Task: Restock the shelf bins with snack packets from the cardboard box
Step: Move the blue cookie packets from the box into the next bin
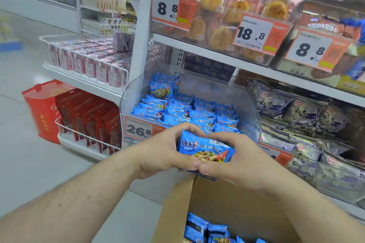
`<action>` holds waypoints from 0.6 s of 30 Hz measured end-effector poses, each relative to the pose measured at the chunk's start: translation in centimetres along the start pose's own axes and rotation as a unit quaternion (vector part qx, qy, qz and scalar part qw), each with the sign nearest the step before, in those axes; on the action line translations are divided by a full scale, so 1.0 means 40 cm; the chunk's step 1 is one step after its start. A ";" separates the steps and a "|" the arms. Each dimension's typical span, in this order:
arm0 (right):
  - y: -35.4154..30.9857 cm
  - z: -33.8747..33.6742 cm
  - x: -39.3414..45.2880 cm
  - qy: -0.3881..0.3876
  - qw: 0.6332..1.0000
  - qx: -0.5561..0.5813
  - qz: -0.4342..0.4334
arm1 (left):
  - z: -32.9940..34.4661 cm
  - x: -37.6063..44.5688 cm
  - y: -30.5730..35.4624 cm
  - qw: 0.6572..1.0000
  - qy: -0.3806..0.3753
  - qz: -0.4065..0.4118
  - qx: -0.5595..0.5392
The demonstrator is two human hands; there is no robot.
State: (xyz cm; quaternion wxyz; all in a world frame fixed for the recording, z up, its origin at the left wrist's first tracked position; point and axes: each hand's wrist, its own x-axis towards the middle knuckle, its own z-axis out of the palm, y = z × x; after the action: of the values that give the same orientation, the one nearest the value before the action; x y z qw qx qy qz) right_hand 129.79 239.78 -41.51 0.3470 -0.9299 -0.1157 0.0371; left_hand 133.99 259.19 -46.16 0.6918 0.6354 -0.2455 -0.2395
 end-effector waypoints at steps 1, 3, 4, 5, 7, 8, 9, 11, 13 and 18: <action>-0.009 -0.003 0.011 -0.002 1.000 -0.012 -0.007 | -0.009 -0.003 0.002 1.000 0.006 0.004 0.003; -0.033 -0.009 0.034 -0.007 1.000 -0.018 -0.024 | -0.027 -0.008 0.007 1.000 0.020 0.011 0.001; -0.039 -0.012 0.047 -0.010 1.000 -0.006 -0.029 | -0.034 -0.010 0.011 0.999 0.029 0.015 -0.007; -0.043 -0.015 0.063 -0.013 0.999 0.010 -0.028 | -0.041 -0.011 0.013 0.999 0.045 0.022 -0.015; -0.044 -0.019 0.098 -0.018 0.999 0.046 -0.021 | -0.049 -0.010 0.024 0.994 0.101 0.044 -0.017; -0.041 -0.021 0.121 -0.019 0.998 0.062 -0.019 | -0.052 -0.008 0.031 0.988 0.144 0.059 0.013; -0.038 -0.025 0.146 -0.013 0.997 0.080 -0.013 | -0.057 -0.003 0.035 0.974 0.202 0.068 0.076; -0.029 -0.034 0.215 0.024 0.994 0.106 0.009 | -0.075 0.014 0.033 0.902 0.342 0.062 0.254; -0.021 -0.033 0.301 0.075 0.990 0.119 0.026 | -0.097 0.031 0.024 0.818 0.429 0.041 0.381; -0.022 0.044 0.486 0.138 0.990 0.039 0.004 | -0.114 0.081 -0.025 0.781 0.404 0.024 0.476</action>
State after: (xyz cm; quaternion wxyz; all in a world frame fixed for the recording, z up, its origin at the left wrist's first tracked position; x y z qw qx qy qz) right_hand 148.24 246.24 -42.06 0.3954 -0.9125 -0.0615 -0.0857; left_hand 139.38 260.49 -47.36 0.3427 0.9163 -0.0412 0.2032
